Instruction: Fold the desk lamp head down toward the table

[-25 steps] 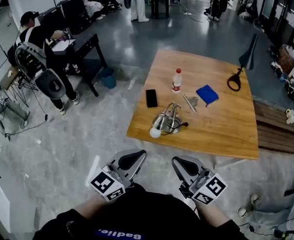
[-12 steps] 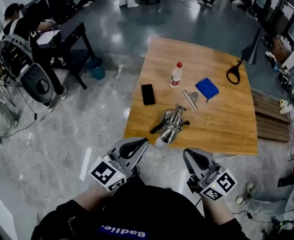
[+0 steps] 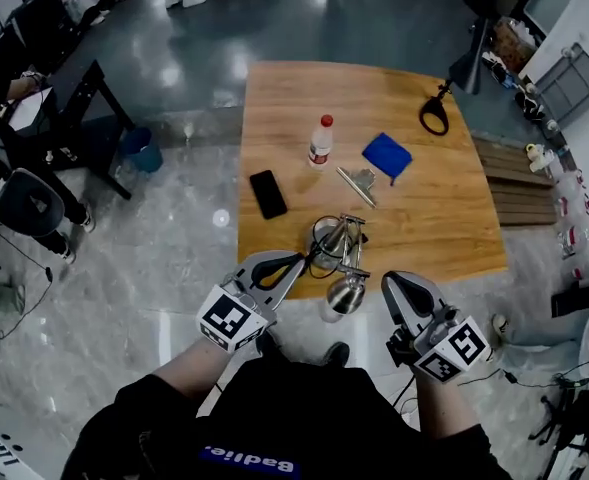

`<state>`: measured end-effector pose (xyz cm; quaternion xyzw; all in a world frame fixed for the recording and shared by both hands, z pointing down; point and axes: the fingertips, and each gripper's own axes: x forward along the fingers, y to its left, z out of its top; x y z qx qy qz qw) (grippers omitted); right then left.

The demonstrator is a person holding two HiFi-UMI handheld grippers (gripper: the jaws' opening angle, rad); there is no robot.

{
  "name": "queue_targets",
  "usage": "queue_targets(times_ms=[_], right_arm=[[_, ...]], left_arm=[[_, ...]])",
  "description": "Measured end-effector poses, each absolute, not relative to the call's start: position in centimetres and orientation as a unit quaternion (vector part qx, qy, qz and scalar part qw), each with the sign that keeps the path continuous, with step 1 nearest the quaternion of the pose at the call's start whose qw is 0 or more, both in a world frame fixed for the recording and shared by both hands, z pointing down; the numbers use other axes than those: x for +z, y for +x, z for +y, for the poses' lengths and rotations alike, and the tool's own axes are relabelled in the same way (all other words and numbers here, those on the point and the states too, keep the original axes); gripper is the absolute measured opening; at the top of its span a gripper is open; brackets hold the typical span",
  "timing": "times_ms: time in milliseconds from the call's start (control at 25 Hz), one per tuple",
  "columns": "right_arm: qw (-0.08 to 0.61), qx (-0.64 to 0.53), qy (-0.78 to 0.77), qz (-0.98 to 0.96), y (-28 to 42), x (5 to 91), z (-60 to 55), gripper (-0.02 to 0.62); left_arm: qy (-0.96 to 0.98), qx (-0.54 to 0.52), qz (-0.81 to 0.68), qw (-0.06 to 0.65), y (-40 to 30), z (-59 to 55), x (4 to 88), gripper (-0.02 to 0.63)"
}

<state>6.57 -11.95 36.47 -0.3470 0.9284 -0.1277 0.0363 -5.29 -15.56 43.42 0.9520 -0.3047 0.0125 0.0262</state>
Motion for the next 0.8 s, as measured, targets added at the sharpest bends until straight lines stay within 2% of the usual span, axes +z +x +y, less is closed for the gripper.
queue_targets(times_ms=[200,360,480,640,800], right_arm=[[0.045,-0.159,-0.337,0.927,7.5,37.2,-13.3,0.005],[0.047,-0.232,-0.304,0.923,8.1,38.7,-14.3,0.008],[0.047,-0.294,-0.275,0.914,8.3,39.7,-15.2,0.063],[0.03,-0.339,-0.259,0.904,8.4,41.4,-16.3,0.141],[0.032,-0.392,-0.224,0.892,7.5,42.3,-16.7,0.158]], left_arm=[[0.955,0.06,-0.289,0.025,-2.9,-19.0,48.5,0.009],[0.956,0.09,-0.276,0.031,-0.8,-20.9,52.1,0.011],[0.958,0.109,-0.264,0.022,0.6,-22.3,53.8,0.017],[0.962,0.119,-0.246,0.018,2.2,-24.2,55.4,0.125],[0.968,0.118,-0.221,0.014,3.9,-25.1,56.2,0.149]])
